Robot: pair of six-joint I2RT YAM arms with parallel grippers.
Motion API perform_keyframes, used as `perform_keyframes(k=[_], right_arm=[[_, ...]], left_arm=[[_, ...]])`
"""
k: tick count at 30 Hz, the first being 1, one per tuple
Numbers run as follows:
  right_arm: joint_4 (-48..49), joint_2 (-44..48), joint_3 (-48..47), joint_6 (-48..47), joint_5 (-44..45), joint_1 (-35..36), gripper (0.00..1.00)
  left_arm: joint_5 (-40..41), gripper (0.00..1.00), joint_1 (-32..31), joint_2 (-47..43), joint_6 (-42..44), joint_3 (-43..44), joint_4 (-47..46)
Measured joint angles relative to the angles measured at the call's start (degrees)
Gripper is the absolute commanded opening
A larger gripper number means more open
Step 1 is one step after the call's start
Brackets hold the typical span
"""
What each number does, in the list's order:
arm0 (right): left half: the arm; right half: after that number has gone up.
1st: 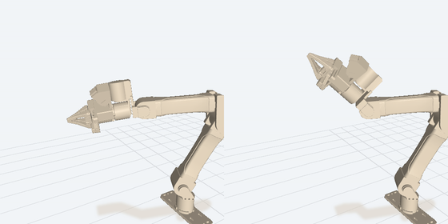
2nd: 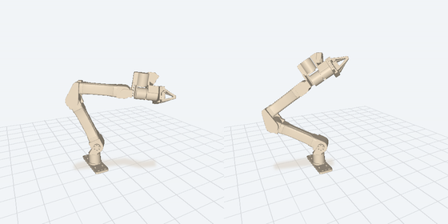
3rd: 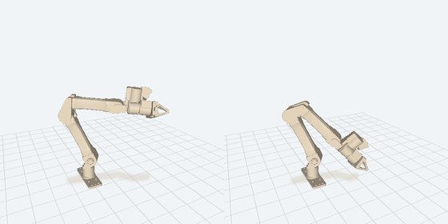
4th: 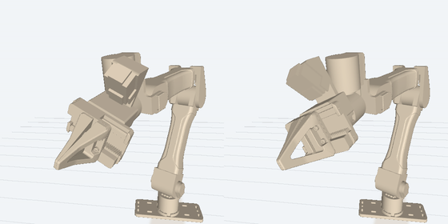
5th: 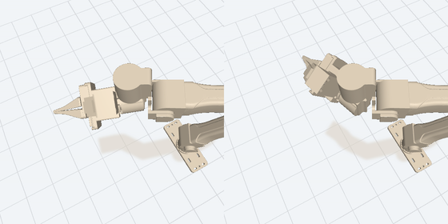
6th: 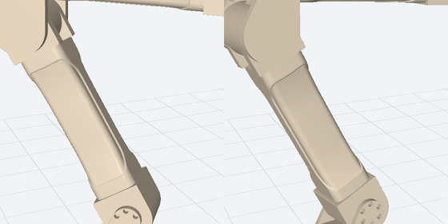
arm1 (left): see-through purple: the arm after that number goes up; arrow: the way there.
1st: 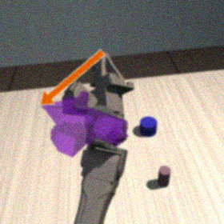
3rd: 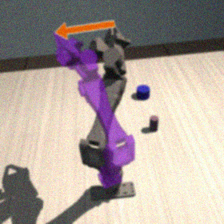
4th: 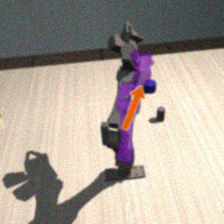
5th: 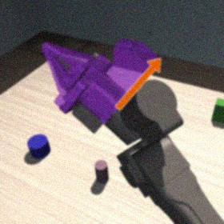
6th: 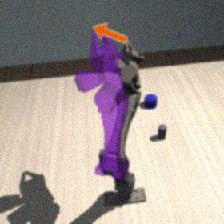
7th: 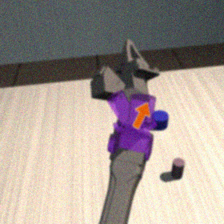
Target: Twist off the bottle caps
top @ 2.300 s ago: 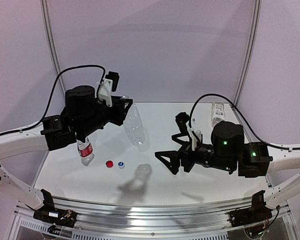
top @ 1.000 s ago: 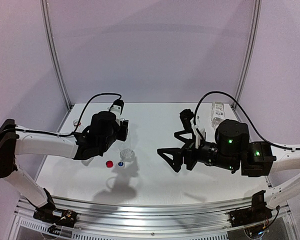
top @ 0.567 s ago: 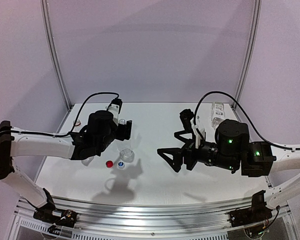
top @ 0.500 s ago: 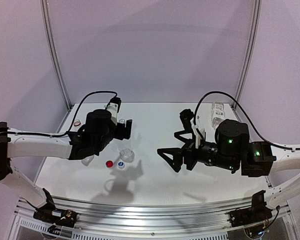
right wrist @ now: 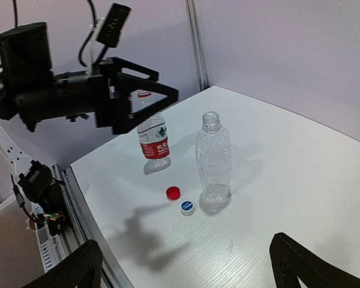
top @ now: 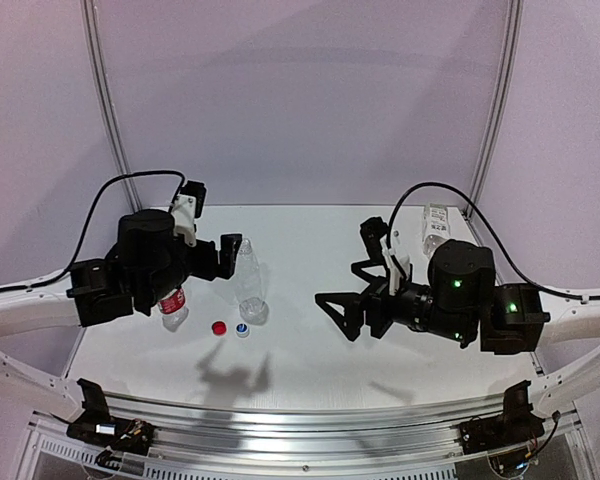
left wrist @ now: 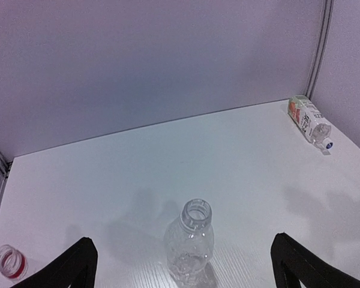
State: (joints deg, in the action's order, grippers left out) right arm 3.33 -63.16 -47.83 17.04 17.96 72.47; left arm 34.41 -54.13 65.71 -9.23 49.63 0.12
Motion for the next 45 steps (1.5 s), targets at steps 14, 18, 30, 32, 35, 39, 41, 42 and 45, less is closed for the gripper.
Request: perform_keyframes(k=[14, 18, 30, 32, 35, 39, 41, 42, 45], right_arm=[[-6.93, -6.97, -3.34, 6.73, 7.98, -4.37, 0.99], [-10.45, -6.45, -3.65, 10.08, 8.26, -9.49, 0.99], [-22.45, -6.14, -8.9, 18.32, 1.25, -35.65, 0.99], [-23.26, -7.85, -10.84, 18.82, -1.09, -39.74, 0.99], [-24.35, -13.53, -14.43, 19.26, -5.66, -47.8, 0.99], [-27.17, -25.24, -20.98, 18.8, -10.95, -55.87, 0.99], [-28.33, -30.51, -24.15, 18.12, -12.98, -58.21, 0.97], [-29.27, -33.33, -25.97, 17.51, -13.84, -59.36, 0.97], [-31.39, -39.65, -30.18, 15.96, -15.41, -61.44, 0.95]], left_arm=[[-1.09, 0.99, -5.11, -21.2, -12.02, -1.97, 20.96], [-2.73, 0.99, -5.38, -24.37, -13.4, -2.16, 25.11], [-3.17, 0.99, -5.77, -32.52, -13.62, 0.37, 36.85], [-2.86, 0.99, -5.77, -34.05, -13.49, 1.33, 38.4], [-2.43, 0.99, -5.77, -35.63, -13.25, 1.95, 39.91], [-2.25, 0.99, -5.79, -36.44, -12.7, 2.27, 42.01], [-2.29, 0.99, -5.81, -36.76, -12.41, 2.34, 42.51], [-2.32, 0.99, -5.81, -36.92, -12.31, 2.34, 42.64], [-2.38, 0.99, -5.81, -37.24, -11.96, 2.38, 42.86]])
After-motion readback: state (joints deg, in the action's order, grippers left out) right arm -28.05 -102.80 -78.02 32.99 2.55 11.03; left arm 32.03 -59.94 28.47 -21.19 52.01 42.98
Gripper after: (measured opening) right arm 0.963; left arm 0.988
